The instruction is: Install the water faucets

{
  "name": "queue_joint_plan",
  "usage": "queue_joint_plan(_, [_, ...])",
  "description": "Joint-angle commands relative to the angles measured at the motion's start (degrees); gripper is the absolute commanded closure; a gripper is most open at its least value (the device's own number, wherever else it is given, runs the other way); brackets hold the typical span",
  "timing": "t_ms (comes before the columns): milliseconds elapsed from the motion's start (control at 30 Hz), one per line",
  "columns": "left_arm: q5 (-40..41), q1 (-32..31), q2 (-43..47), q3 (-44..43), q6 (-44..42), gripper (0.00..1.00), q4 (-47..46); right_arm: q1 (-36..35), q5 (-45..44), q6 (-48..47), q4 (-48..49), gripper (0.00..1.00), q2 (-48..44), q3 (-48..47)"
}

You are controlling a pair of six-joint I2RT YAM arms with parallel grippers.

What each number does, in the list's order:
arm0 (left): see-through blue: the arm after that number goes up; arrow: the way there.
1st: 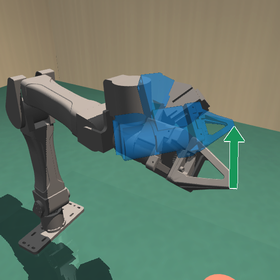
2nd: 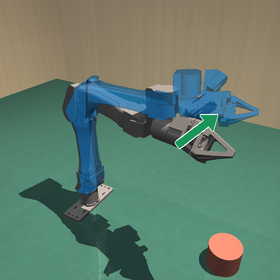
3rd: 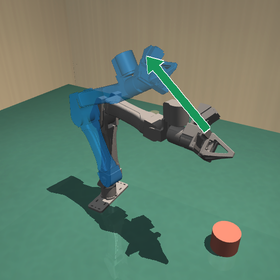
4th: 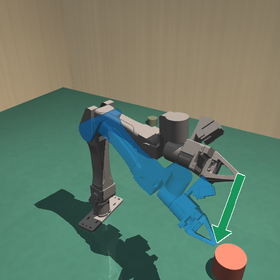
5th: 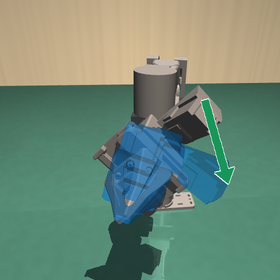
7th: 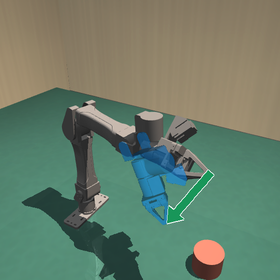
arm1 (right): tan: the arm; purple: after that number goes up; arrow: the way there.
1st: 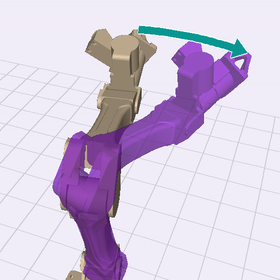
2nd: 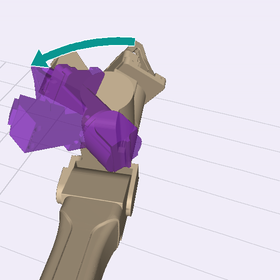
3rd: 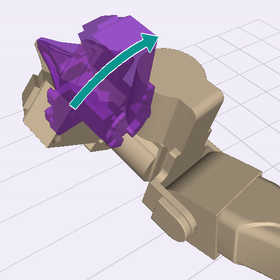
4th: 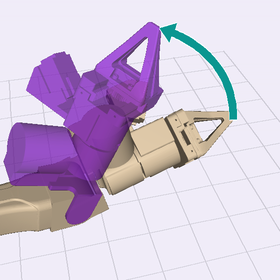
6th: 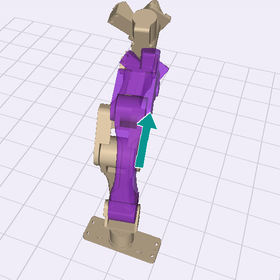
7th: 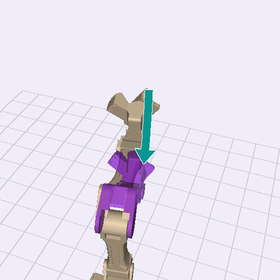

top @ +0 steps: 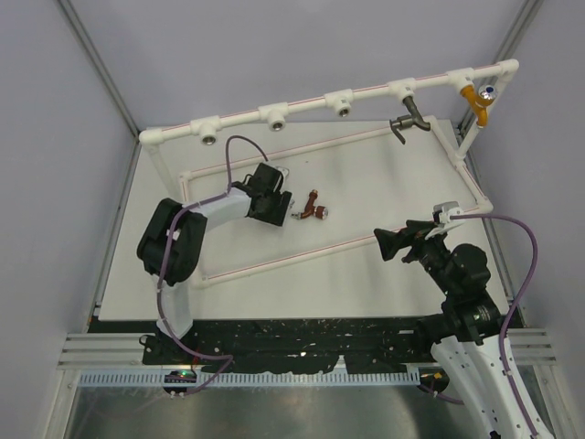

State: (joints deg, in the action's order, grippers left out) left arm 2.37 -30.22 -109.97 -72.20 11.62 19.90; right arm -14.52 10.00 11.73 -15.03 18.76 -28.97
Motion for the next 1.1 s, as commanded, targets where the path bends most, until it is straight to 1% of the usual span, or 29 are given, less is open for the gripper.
queue_joint_plan(0, [0.0, 0.2, -1.6, -3.4, 0.9, 0.38, 0.5, -0.2, 0.3, -0.7, 2.6, 0.03, 0.3, -0.9])
queue_joint_plan(33, [-0.2, 0.2, -1.5, -3.3, 1.0, 0.40, 0.3, -0.1, 0.2, -0.7, 2.9, 0.04, 0.2, -0.8])
queue_joint_plan(67, [-0.5, 0.2, -1.3, -3.0, 0.9, 0.46, 0.2, -0.2, 0.3, -0.7, 3.1, 0.05, 0.2, -0.6])
queue_joint_plan(100, [-0.9, 0.2, -1.1, -2.9, 0.8, 0.57, 0.7, -0.3, 0.5, -0.7, 3.7, 0.05, 0.2, -0.5])
queue_joint_plan(133, [-1.1, 0.2, -0.5, -2.8, 0.8, 0.64, 1.3, -0.1, 1.4, -0.9, 5.0, 0.05, 0.3, 0.1])
queue_joint_plan(233, [-1.1, 0.2, 2.3, -0.9, 0.9, 0.76, 2.3, -0.2, 3.4, -1.9, 7.1, 0.05, -0.3, 1.7])
queue_joint_plan(267, [-1.3, 0.2, 3.5, -0.2, 1.1, 0.80, 2.6, -0.2, 4.3, -2.1, 9.6, 0.05, -0.7, 3.4])
queue_joint_plan(333, [-2.1, 0.2, 6.2, 1.0, 2.4, 0.88, 3.7, -0.2, 4.4, -0.7, 11.1, 0.05, -1.8, 4.9])
queue_joint_plan(367, [-4.4, 0.2, 7.5, 1.4, 3.1, 0.89, 4.7, -0.2, 4.8, -1.0, 11.3, 0.05, -2.5, 5.3])
queue_joint_plan(467, [-7.5, 0.1, 11.8, 3.6, 5.2, 0.99, 6.1, -0.2, 6.7, -2.2, 11.5, 0.05, -3.0, 5.5])
queue_joint_plan(500, [-8.3, 0.1, 12.9, 3.9, 5.5, 1.00, 7.1, -0.2, 7.3, -2.7, 11.5, 0.04, -2.9, 5.3])
queue_joint_plan(667, [-12.7, -0.8, 19.4, 5.4, 6.1, 1.00, 12.3, -0.2, 11.3, -6.0, 11.0, 0.05, -0.8, 3.7])
queue_joint_plan(733, [-14.0, -1.7, 22.6, 5.7, 6.0, 1.00, 15.0, -0.1, 15.5, -7.7, 11.7, 0.05, 1.2, 3.0])
queue_joint_plan(867, [-15.2, -4.4, 28.6, 6.8, 5.0, 1.00, 19.6, -0.2, 21.4, -9.6, 11.6, 0.05, 6.5, 0.0])
queue_joint_plan(933, [-16.5, -5.2, 31.7, 7.5, 4.6, 1.00, 20.8, -0.9, 25.8, -11.5, 11.0, 0.05, 9.9, -2.0])
queue_joint_plan(1067, [-18.4, -5.5, 37.6, 7.8, 2.5, 1.00, 23.6, -3.7, 27.6, -14.3, 11.3, 0.04, 15.1, -5.6])
